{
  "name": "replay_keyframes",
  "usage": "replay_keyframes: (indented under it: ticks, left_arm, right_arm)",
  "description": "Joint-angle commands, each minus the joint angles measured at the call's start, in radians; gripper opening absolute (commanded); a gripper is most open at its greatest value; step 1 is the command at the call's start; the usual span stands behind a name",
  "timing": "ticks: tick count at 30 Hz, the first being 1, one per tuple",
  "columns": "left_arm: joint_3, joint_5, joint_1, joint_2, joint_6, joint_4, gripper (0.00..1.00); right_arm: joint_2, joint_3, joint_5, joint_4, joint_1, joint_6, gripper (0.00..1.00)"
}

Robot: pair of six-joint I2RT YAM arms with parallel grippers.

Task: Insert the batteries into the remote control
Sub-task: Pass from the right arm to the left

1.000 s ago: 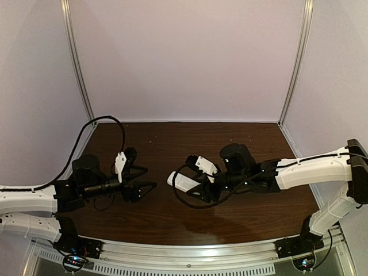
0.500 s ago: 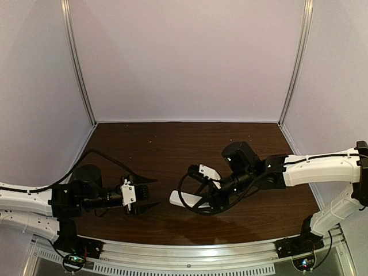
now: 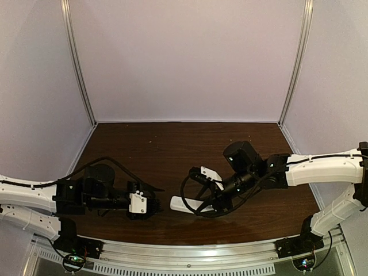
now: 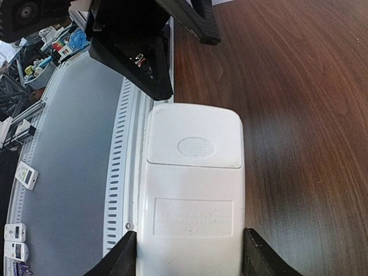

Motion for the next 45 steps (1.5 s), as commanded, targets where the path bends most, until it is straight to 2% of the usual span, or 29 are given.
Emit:
replay_keyframes:
  ticks: [1,9,18,25,28,32,41,45]
  left_arm:
    - [0.039,0.018,-0.016,0.028,0.046,0.003,0.57]
    - [0.062,0.032,-0.046,0.090,0.084,0.042,0.54]
    - [0.075,0.056,-0.073,0.139,0.094,0.080,0.41]
    - [0.078,0.061,-0.082,0.154,0.099,0.095,0.24]
    - [0.081,0.060,-0.085,0.161,0.099,0.101,0.19]
    - [0.083,0.051,-0.098,0.182,0.095,0.120,0.18]
    - [0.081,0.055,-0.109,0.187,0.098,0.123,0.27]
    - [0.081,0.055,-0.110,0.191,0.093,0.133,0.26]
  right_arm:
    - [-0.020,0.021,-0.046,0.005,-0.006,0.007,0.27]
    - [-0.015,0.020,-0.077,0.019,-0.005,0.015,0.27]
    - [-0.015,0.021,-0.098,0.041,-0.006,0.033,0.27]
    - [-0.017,0.017,-0.103,0.053,-0.006,0.041,0.27]
    - [-0.014,0.017,-0.111,0.060,-0.006,0.044,0.26]
    - [-0.009,0.016,-0.120,0.066,-0.006,0.046,0.26]
    - [-0.007,0.011,-0.112,0.068,-0.006,0.046,0.26]
    - [-0.008,0.009,-0.105,0.072,-0.006,0.050,0.25]
